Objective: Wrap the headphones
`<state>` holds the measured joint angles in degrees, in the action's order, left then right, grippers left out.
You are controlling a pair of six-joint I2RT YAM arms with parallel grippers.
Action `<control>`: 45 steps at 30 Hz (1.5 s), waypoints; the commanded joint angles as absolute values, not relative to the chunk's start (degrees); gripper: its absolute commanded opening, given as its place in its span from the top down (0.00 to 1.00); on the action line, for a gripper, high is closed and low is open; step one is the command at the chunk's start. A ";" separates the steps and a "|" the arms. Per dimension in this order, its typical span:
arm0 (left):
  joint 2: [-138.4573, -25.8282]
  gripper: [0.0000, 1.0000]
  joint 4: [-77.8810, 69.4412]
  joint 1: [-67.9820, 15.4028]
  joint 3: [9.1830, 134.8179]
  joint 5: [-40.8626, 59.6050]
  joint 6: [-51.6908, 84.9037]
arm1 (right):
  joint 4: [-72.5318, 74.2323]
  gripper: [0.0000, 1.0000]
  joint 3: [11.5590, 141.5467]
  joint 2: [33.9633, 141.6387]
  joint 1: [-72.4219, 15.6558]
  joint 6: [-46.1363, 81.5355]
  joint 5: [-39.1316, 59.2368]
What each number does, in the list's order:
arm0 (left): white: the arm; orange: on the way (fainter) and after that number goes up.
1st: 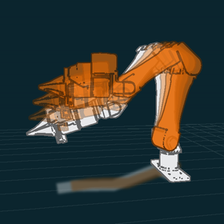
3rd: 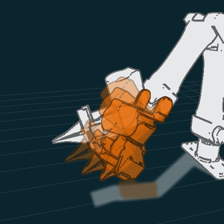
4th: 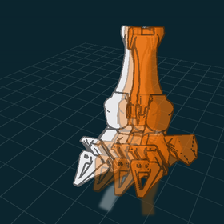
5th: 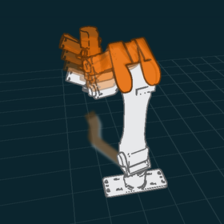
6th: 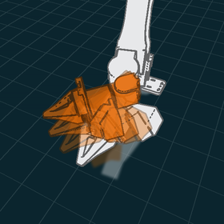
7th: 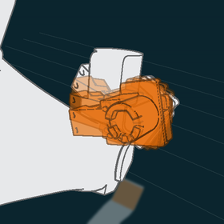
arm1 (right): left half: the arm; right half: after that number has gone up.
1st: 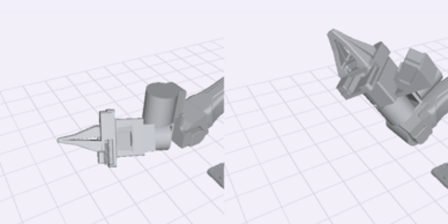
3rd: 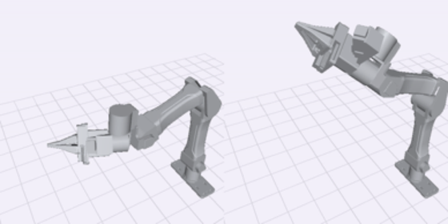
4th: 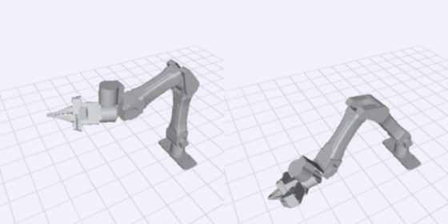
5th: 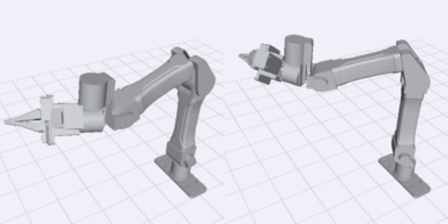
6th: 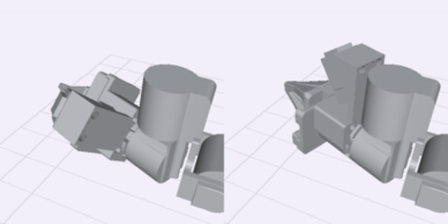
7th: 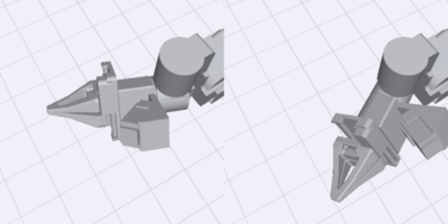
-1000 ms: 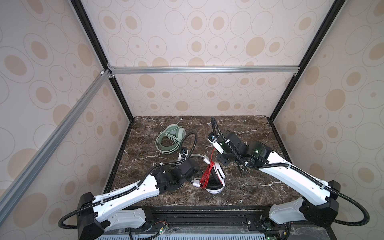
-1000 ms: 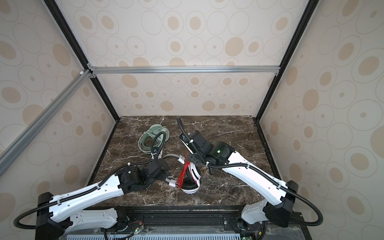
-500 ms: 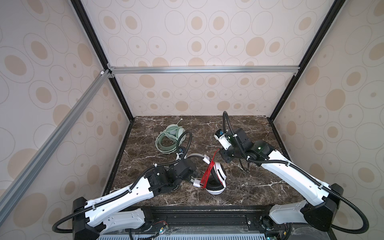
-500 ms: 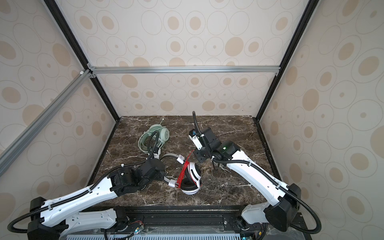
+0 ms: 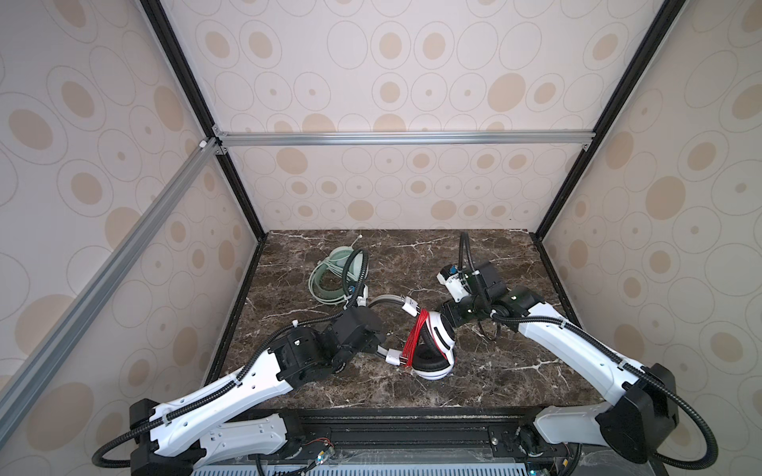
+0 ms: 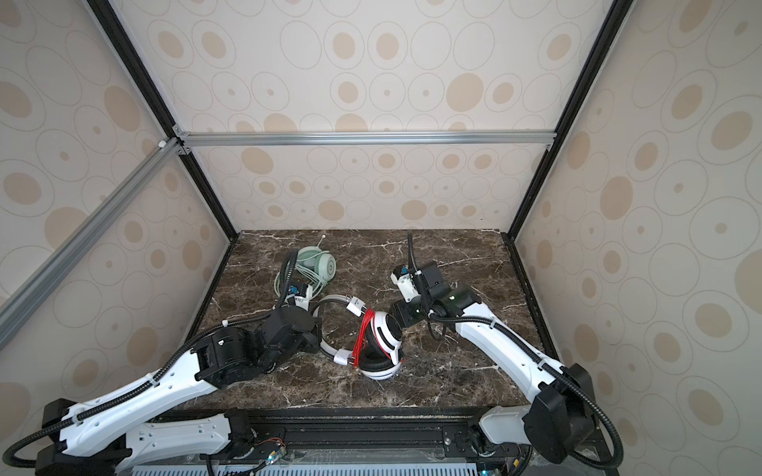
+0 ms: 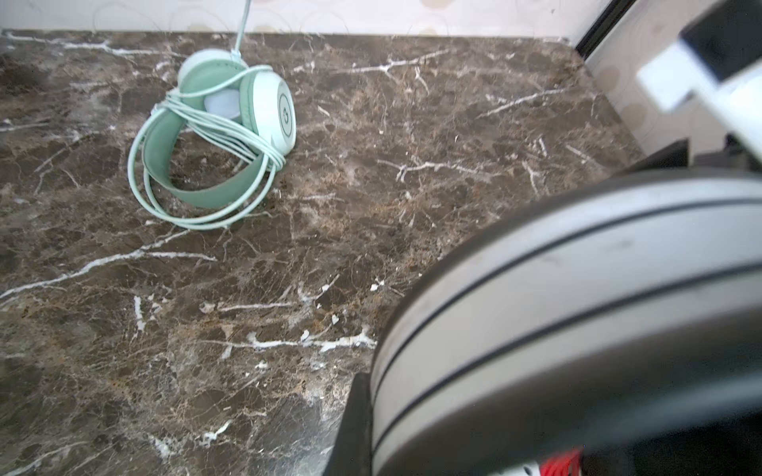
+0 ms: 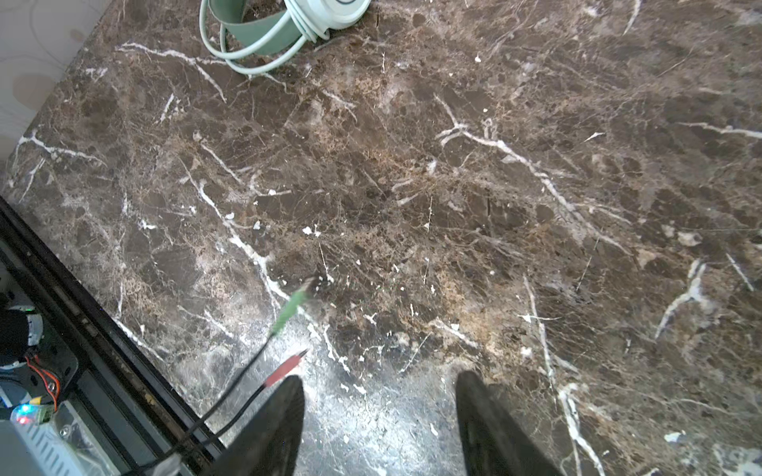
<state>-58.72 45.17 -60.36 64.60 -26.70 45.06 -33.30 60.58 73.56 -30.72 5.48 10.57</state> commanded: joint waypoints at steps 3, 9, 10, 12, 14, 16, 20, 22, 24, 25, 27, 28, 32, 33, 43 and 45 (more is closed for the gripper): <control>-58.05 1.00 44.91 -60.12 72.21 -30.36 46.74 | -27.50 0.34 52.10 63.58 -29.18 9.73 12.48; -58.10 1.00 44.91 -59.85 76.99 -30.30 46.34 | -19.47 0.33 43.94 56.13 -28.61 13.12 21.24; -58.22 1.00 44.90 -59.85 77.60 -30.33 45.89 | -17.31 0.33 42.80 55.71 -28.46 13.37 24.65; -58.64 1.00 45.17 -59.74 78.78 -30.53 45.39 | -13.39 0.32 41.00 55.46 -28.41 13.78 30.52; -59.26 1.00 45.65 -59.78 80.07 -30.64 45.26 | -10.31 0.30 40.10 55.84 -28.44 14.43 34.60; -59.72 1.00 45.84 -59.77 81.11 -30.21 45.00 | -7.73 0.28 39.65 56.48 -28.42 14.84 36.46; -60.13 1.00 45.71 -59.77 82.54 -29.62 44.77 | -3.19 0.25 39.33 58.02 -28.32 14.78 37.34; -60.38 1.00 45.84 -59.83 83.33 -29.31 44.54 | -1.06 0.23 39.84 59.06 -28.17 13.66 38.78; -60.54 1.00 46.00 -59.77 83.99 -29.06 44.36 | -0.86 0.22 41.36 60.63 -28.13 11.02 40.87; -60.64 1.00 45.97 -59.77 84.38 -28.85 44.22 | -1.30 0.21 42.65 61.75 -28.13 8.85 42.43; -60.73 1.00 46.14 -59.74 84.84 -28.49 44.16 | -2.17 0.21 44.62 63.92 -28.13 5.70 43.91; -60.82 1.00 46.17 -59.77 85.02 -28.27 44.19 | -2.29 0.20 45.56 65.04 -28.15 4.57 45.41; -60.73 1.00 46.22 -59.74 85.47 -28.03 44.28 | 0.60 0.21 48.90 72.04 -28.30 3.35 58.65; -60.73 1.00 46.10 -59.77 85.56 -28.04 44.23 | 4.84 0.22 48.87 73.93 -28.33 5.90 62.22; -61.79 1.00 47.37 -59.69 86.89 -29.35 43.89 | 20.24 0.36 45.92 79.00 -28.72 15.28 66.40; -61.96 1.00 47.25 -59.68 86.94 -29.52 43.84 | 20.17 0.39 45.65 79.00 -28.72 15.18 66.62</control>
